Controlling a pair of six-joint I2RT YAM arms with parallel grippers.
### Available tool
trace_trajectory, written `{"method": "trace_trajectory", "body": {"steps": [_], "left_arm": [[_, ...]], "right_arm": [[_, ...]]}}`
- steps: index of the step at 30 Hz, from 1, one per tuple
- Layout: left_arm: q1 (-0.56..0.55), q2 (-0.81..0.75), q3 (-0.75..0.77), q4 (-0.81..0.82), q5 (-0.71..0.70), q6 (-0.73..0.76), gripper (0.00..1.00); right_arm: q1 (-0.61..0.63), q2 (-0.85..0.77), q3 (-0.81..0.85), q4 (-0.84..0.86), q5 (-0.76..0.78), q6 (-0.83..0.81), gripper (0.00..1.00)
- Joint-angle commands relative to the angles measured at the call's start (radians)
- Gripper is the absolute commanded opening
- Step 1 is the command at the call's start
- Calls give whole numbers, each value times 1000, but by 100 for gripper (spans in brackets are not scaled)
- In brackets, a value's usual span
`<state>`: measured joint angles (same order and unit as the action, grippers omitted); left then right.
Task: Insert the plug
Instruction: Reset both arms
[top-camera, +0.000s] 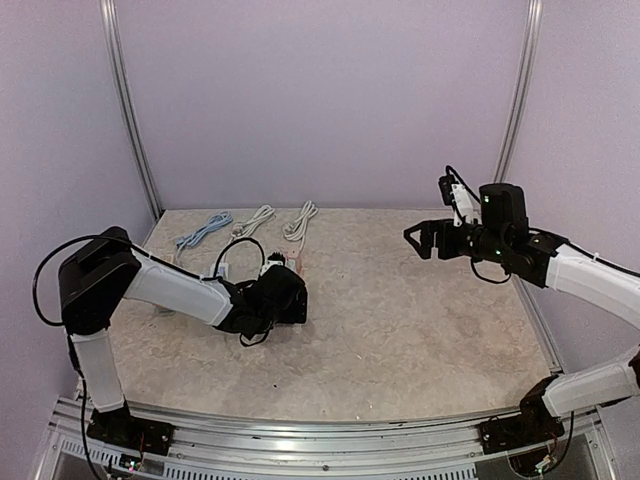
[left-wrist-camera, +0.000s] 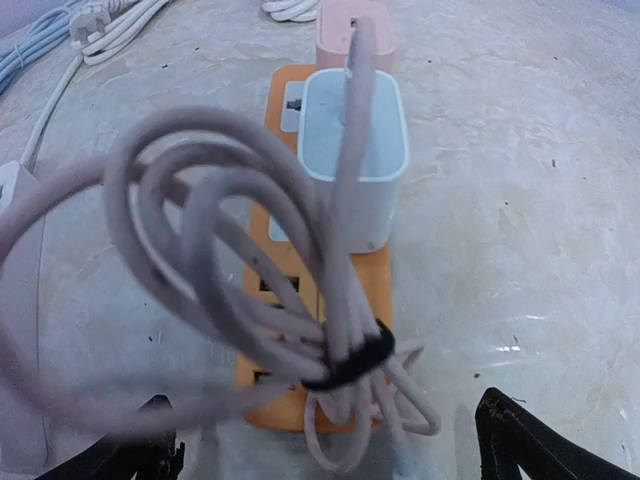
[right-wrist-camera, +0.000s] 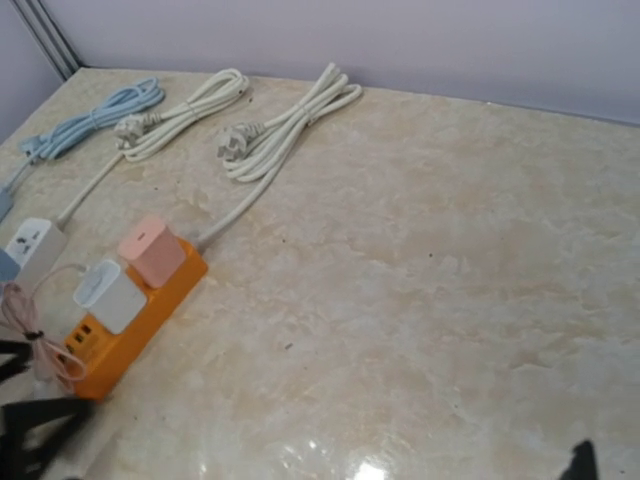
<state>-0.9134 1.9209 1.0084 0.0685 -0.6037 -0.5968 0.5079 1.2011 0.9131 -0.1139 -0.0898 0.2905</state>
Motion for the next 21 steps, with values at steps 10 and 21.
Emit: {"method": "trace_trajectory", "body": {"steps": [10,21], "left_arm": [[-139,-454,-3,-425,56,1,99],[100,-939,-48,-484,424,133,99]], "right_arm": [[12,-183,-179,-93,53,-100,100],[11,-458,-181,-162,70,-80,100]]}}
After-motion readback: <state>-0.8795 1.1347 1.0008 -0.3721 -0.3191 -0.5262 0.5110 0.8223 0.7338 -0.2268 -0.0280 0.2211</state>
